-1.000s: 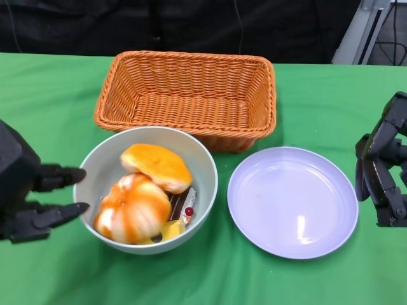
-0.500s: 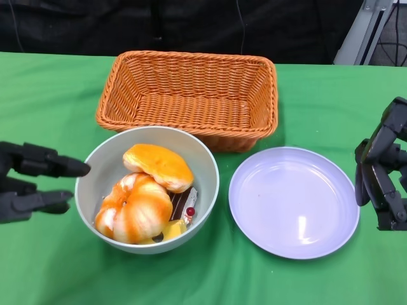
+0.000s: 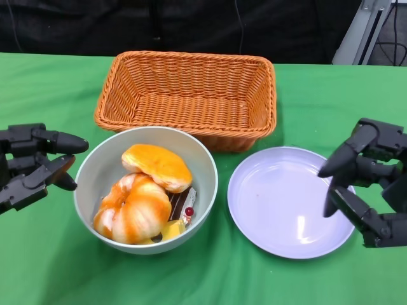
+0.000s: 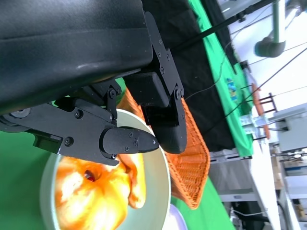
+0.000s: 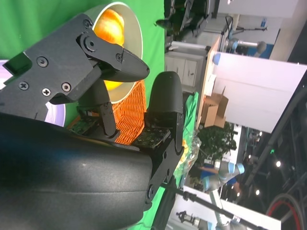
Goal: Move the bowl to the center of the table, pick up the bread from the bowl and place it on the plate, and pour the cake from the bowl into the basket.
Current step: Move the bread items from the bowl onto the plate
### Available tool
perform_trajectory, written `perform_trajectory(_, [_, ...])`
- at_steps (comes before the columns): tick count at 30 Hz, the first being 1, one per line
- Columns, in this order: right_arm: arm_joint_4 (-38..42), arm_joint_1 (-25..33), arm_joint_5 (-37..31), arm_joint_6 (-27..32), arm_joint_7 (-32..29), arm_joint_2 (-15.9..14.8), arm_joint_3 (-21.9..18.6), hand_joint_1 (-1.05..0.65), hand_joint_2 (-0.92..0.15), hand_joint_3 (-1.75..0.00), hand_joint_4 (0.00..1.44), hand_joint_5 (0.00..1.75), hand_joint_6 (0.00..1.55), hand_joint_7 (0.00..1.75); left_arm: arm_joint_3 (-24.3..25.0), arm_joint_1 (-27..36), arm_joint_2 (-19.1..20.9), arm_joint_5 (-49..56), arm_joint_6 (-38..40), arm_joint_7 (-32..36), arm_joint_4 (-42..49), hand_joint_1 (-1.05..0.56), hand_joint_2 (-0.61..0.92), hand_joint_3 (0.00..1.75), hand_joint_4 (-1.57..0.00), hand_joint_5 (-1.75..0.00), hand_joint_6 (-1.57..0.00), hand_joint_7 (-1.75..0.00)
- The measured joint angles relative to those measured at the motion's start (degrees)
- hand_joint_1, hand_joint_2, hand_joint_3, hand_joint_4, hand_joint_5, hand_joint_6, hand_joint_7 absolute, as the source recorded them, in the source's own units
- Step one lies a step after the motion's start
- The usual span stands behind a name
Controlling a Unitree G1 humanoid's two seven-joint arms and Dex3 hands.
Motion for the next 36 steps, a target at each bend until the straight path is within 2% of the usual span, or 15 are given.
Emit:
perform_trajectory(1, [-0.6,0.0,-0.2,0.5,0.7,-0.7,0.8,-0.41,-0.83,-0.27,0.59,1.00,0.57,0.72,0.1,-0.1,-0.8,0.0,-0.8,0.7,0.2,-0.22,0.92,0.35,-0.76,-1.48,-0.86,-0.94])
perform_trajectory(2, [-1.6,0.0,-1.0,1.1,1.1,-1.3,1.8,-0.43,-0.88,-0.18,0.56,0.94,0.54,0.68,0.1,-0.1,-1.4,0.1,-1.3,1.4,0.5,-0.23,0.92,0.35,-0.76,-1.49,-0.85,-0.97])
perform_trajectory(3, [-2.8,0.0,-2.1,1.7,1.5,-2.0,3.0,-0.48,-0.90,-0.12,0.53,0.81,0.51,0.56,0.2,-0.2,-2.0,0.1,-1.4,2.0,0.8,-0.22,0.92,0.35,-0.75,-1.50,-0.84,-1.00])
perform_trajectory(5, [-4.7,-0.3,-4.6,2.5,1.9,-3.5,4.9,-0.52,-0.92,-0.10,0.51,0.70,0.49,0.45,0.3,-0.2,-2.9,-0.1,-1.6,2.4,1.4,-0.21,0.92,0.38,-0.74,-1.51,-0.82,-1.03])
perform_trajectory(11, [-7.4,-0.5,-7.9,4.5,2.0,-5.1,6.9,-0.56,-0.92,-0.08,0.49,0.65,0.47,0.38,0.4,-0.4,-3.2,-0.7,-3.6,2.4,2.3,-0.20,0.92,0.41,-0.73,-1.55,-0.79,-1.09])
perform_trajectory(13, [-10.4,-1.1,-9.6,9.3,1.0,-5.8,8.2,-0.64,-0.92,-0.06,0.41,0.59,0.46,0.24,0.5,-0.4,-3.4,-0.7,-4.2,2.6,2.8,-0.20,0.91,0.43,-0.74,-1.54,-0.80,-1.10])
perform_trajectory(17, [-17.8,-4.5,-14.7,20.2,-0.7,-7.6,12.4,-0.66,-0.92,-0.09,0.39,0.53,0.47,0.15,0.5,-1.0,-4.2,-0.5,-4.7,4.2,3.2,-0.18,0.87,0.49,-0.76,-1.51,-0.81,-1.09])
perform_trajectory(25, [-22.3,-9.3,-23.5,29.3,-2.8,-7.8,19.1,-0.69,-0.92,-0.11,0.40,0.46,0.47,0.09,0.4,-1.5,-4.4,0.5,-6.6,4.6,5.0,-0.18,0.84,0.52,-0.76,-1.50,-0.82,-1.08])
perform_trajectory(29, [-22.7,-11.2,-26.7,31.6,-3.3,-7.7,21.4,-0.70,-0.92,-0.09,0.42,0.43,0.48,0.07,0.3,-1.5,-4.5,0.9,-7.1,4.7,5.8,-0.17,0.84,0.52,-0.77,-1.50,-0.82,-1.06])
perform_trajectory(32, [-21.4,-16.3,-32.5,33.5,-5.0,-6.5,27.2,-0.74,-0.92,-0.08,0.46,0.38,0.48,0.05,-0.1,-1.9,-4.7,1.6,-8.2,5.1,6.4,-0.17,0.84,0.52,-0.77,-1.50,-0.83,-1.05])
perform_trajectory(36, [-19.7,-21.5,-37.7,36.8,-5.2,-5.0,32.0,-0.76,-0.92,-0.11,0.49,0.33,0.47,0.03,-0.3,-2.1,-4.9,2.6,-9.3,5.2,7.4,-0.17,0.84,0.52,-0.78,-1.49,-0.84,-1.04])
